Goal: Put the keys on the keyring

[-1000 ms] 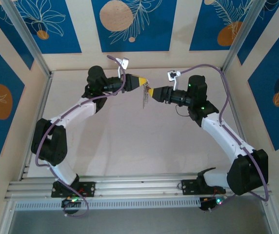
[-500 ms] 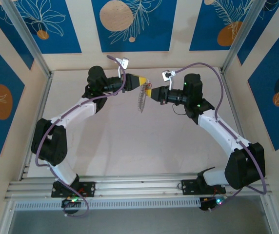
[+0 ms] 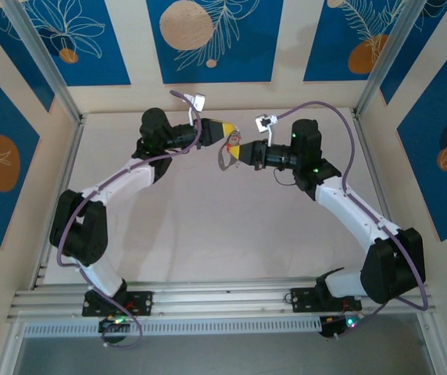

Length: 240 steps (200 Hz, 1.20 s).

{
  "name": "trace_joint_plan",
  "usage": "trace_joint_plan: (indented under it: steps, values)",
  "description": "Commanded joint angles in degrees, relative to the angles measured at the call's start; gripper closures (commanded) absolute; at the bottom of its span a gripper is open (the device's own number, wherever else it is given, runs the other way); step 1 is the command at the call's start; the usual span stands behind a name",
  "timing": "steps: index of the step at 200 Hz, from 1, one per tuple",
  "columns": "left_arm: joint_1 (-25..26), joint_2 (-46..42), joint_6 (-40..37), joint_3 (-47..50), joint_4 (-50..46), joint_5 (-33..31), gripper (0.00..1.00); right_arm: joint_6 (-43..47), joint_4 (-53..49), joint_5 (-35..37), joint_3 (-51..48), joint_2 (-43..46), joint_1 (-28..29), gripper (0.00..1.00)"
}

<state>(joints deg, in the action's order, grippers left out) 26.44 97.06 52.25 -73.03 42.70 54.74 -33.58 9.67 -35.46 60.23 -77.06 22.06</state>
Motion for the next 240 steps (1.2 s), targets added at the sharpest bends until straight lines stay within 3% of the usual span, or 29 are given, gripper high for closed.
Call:
trace_joint_plan:
  steps: [1, 104, 175, 240]
  values:
    - [0.8, -2.6, 0.7, 0.6, 3.5, -1.0, 1.00, 0.7, -0.3, -1.6, 1.0, -1.1, 1.2, 1.00]
    - [1.8, -3.3, 1.2, 2.0, 4.4, -2.9, 1.00, 0.6, -1.7, 0.8, 3.4, -4.2, 1.9, 1.00]
    - [3.1, -4.7, 4.3, 6.5, 9.2, -8.1, 1.00, -2.9, 1.6, 2.2, 4.3, -5.4, 0.3, 1.00]
    - [4.9, -4.8, 6.8, 8.8, 13.5, -12.0, 1.00, -1.8, 0.5, 0.3, 8.2, -8.6, 4.7, 1.00]
